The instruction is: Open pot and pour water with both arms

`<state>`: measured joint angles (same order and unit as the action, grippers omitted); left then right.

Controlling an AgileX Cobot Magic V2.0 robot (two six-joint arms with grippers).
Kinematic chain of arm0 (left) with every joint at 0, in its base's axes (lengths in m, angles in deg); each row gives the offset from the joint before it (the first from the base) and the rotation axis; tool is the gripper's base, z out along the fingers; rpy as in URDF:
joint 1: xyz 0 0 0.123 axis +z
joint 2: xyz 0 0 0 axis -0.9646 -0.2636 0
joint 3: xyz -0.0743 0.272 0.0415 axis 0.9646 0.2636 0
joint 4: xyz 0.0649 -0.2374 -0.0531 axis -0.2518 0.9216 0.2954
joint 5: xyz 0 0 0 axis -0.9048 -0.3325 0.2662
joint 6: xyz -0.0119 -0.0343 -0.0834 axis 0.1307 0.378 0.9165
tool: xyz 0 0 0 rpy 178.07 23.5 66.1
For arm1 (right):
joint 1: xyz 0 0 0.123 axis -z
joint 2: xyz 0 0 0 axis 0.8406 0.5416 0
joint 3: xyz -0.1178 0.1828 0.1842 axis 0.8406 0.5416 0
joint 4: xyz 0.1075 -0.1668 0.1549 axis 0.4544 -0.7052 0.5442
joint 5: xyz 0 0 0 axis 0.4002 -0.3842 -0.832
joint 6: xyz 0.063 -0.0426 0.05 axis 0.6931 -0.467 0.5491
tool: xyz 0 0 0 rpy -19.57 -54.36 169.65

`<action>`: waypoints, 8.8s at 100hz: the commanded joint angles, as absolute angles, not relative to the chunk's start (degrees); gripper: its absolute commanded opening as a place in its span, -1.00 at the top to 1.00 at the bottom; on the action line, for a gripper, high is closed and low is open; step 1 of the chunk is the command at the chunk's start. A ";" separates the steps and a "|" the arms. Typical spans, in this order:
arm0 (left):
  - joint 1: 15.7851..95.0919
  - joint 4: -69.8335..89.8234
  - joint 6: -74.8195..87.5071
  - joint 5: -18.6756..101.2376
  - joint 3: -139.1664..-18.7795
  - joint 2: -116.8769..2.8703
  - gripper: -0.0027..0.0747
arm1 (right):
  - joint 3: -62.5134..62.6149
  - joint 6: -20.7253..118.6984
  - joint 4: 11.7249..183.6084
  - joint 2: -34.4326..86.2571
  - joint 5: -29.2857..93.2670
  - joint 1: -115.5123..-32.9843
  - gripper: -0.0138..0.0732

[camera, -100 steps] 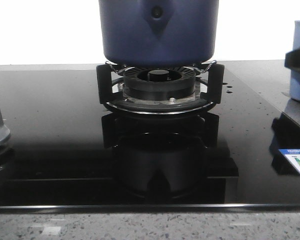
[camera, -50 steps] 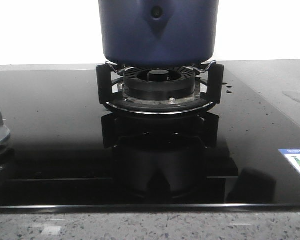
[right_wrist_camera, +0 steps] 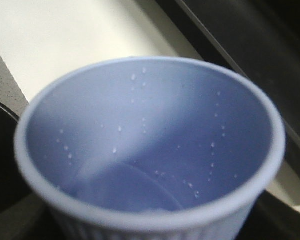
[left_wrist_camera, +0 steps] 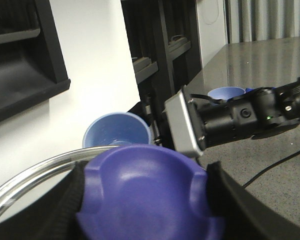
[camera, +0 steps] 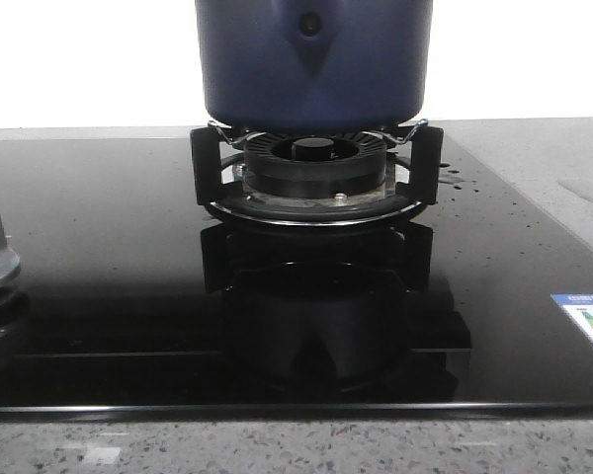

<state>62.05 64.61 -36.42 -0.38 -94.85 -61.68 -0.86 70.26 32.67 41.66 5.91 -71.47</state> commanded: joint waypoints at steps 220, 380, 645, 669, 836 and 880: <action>62.14 70.08 -34.52 1.01 -96.54 -59.19 0.20 | -17.73 68.36 -15.57 50.89 11.72 -72.92 0.18; 62.14 69.19 -34.52 0.95 -96.54 -62.32 0.20 | 4.00 116.30 19.01 34.12 21.08 -60.45 0.18; 52.43 81.12 -46.82 4.15 -103.52 -95.12 0.20 | 24.75 128.97 20.03 0.38 -4.90 -51.23 0.83; 52.43 81.88 -46.94 4.14 -103.52 -95.74 0.12 | 24.75 129.92 20.03 0.38 -4.90 -51.23 0.83; 70.60 65.16 -35.07 33.57 -45.73 -15.08 0.98 | 37.58 133.02 9.89 -2.41 -9.39 -54.60 0.83; 70.60 65.21 -35.07 34.03 -43.92 -15.18 0.98 | 37.58 133.02 9.89 -2.41 -9.39 -54.60 0.83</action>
<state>71.16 63.10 -35.65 32.77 -42.78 -14.54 39.07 133.10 8.46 -2.34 -8.21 -54.60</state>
